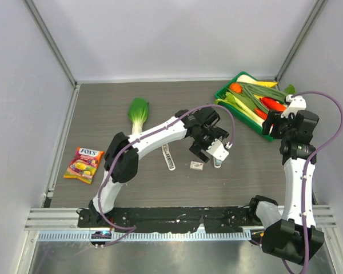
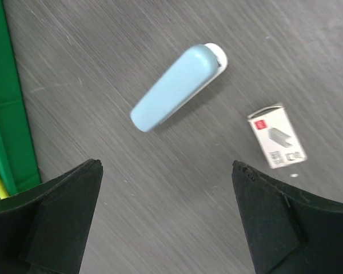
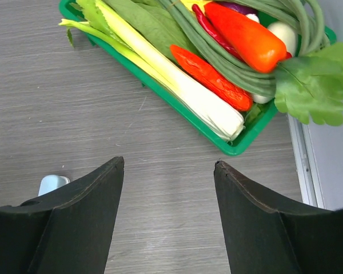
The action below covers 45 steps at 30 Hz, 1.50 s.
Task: Load the staples into the stapler
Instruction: Pick up the stapler from the center of the board.
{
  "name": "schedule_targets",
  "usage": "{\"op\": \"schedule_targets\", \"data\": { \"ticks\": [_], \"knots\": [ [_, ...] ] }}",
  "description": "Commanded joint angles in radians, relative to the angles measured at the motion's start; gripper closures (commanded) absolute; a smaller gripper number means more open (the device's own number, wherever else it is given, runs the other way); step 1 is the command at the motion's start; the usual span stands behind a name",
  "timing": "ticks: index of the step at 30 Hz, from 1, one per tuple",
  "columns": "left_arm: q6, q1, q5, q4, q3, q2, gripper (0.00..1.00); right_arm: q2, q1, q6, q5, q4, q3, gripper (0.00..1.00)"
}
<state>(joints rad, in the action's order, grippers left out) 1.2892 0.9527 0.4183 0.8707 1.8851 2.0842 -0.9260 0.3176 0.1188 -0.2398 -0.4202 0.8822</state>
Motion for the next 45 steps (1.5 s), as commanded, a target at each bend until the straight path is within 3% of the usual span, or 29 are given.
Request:
{"op": "schedule_targets", "data": {
  "ticks": [1, 15, 24, 45],
  "knots": [
    [0.195, 0.006, 0.027, 0.057, 0.135, 0.065, 0.00, 0.024, 0.047, -0.016, -0.065, 0.008, -0.003, 0.31],
    [0.419, 0.034, 0.002, 0.142, 0.295, 0.270, 0.14, -0.001, 0.075, -0.021, -0.087, 0.009, -0.008, 0.33],
    [0.479, 0.060, -0.010, 0.218, 0.393, 0.346, 0.24, -0.007, 0.077, -0.019, -0.101, 0.012, -0.012, 0.34],
    [0.585, 0.126, -0.171, 0.338, 0.465, 0.419, 0.43, -0.004, 0.075, -0.018, -0.125, 0.014, -0.014, 0.37]
  ]
}}
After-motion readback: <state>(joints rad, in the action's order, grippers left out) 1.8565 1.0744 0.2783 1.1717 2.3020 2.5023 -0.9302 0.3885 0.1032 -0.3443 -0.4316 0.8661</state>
